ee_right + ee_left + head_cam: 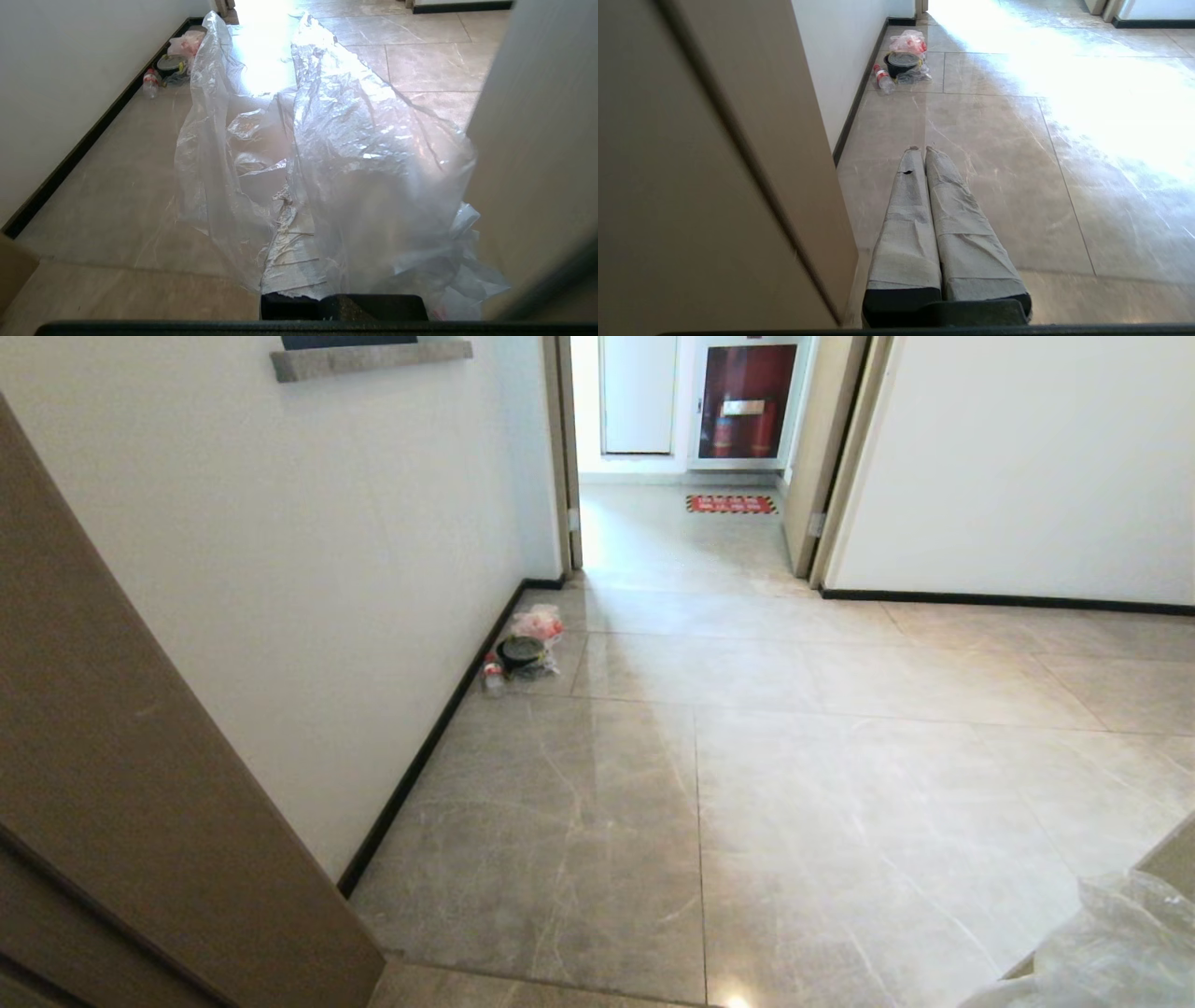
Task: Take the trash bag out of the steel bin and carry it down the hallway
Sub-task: Put the trash bag at the door
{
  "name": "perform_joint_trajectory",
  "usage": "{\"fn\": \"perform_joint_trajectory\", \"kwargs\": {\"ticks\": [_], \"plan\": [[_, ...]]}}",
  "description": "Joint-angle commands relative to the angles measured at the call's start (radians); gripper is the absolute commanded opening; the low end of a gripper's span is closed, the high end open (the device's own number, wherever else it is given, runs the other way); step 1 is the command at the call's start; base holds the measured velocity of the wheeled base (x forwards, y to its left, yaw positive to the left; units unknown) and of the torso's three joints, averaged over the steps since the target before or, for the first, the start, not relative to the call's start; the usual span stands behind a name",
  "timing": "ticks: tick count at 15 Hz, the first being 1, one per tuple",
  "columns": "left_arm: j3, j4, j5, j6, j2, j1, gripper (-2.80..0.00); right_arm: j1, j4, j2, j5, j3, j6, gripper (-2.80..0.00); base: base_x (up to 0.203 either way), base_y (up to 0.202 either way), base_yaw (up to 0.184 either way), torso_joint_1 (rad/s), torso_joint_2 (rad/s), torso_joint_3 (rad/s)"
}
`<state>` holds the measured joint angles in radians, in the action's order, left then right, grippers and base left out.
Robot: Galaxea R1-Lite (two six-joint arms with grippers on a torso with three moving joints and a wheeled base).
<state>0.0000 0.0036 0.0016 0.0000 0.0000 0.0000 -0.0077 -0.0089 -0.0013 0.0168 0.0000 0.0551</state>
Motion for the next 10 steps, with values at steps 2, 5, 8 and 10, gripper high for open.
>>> {"fn": "perform_joint_trajectory", "kwargs": {"ticks": [2,5,8,10], "plan": [[0.0,-0.001,0.0,0.0,0.0,0.0,-2.8,0.0,0.0,0.0,0.0,0.002,0.0,-2.8,0.183,0.0,0.002,0.0,0.0,0.003],[0.0,-0.001,0.0,0.0,0.0,0.0,-2.8,0.0,0.0,0.0,0.0,0.002,0.0,-2.8,0.19,0.0,0.001,0.002,0.0,0.004],[0.0,-0.001,0.0,0.0,0.0,0.0,-2.8,0.0,0.0,0.0,0.0,0.002,0.0,-2.8,0.193,0.0,0.001,0.0,0.0,0.003],[0.0,-0.001,0.0,0.0,0.0,0.0,-2.8,0.001,0.0,0.0,0.0,0.002,0.0,-2.8,0.195,0.0,0.001,0.002,0.0,0.002]]}}
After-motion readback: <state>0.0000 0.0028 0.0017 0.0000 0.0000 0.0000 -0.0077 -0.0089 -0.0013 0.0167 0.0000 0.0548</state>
